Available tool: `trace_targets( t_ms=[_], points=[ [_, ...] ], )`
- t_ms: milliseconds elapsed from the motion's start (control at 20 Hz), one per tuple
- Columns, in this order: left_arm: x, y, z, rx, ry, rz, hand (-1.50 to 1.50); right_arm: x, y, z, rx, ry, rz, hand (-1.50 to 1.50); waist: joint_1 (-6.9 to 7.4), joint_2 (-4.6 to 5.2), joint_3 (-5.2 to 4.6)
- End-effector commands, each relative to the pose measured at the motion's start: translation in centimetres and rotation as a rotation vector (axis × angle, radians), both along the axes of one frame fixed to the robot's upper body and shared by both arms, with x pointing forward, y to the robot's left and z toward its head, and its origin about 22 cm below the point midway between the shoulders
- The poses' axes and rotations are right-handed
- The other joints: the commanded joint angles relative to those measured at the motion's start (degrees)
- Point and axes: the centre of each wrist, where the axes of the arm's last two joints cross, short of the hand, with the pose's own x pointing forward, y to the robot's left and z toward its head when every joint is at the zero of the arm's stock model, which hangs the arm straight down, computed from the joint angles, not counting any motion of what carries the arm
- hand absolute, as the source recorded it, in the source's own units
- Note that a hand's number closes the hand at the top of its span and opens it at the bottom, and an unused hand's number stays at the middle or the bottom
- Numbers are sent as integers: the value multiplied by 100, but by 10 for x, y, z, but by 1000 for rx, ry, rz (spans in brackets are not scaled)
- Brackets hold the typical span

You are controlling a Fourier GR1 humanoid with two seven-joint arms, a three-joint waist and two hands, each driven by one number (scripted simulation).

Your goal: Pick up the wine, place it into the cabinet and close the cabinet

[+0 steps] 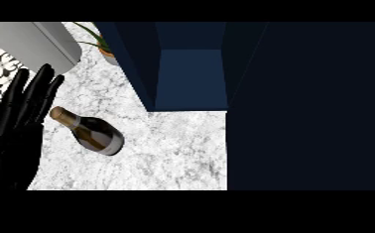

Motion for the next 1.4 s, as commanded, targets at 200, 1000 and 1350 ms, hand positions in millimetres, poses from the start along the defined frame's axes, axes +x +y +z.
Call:
trace_targets(
  t_ms=[200,1000,1350],
  points=[
    [18,-28,4,-79,18,400,-150,-29,2,0,20,15,27,-150,-31,154,87],
    [38,-124,49,-436,119,365,-150,-67,16,50,15,176,240,-150,103,163,75],
    [41,-159,56,-470,111,405,-150,-81,27,56,25,189,237,-150,69,158,76]
  ],
)
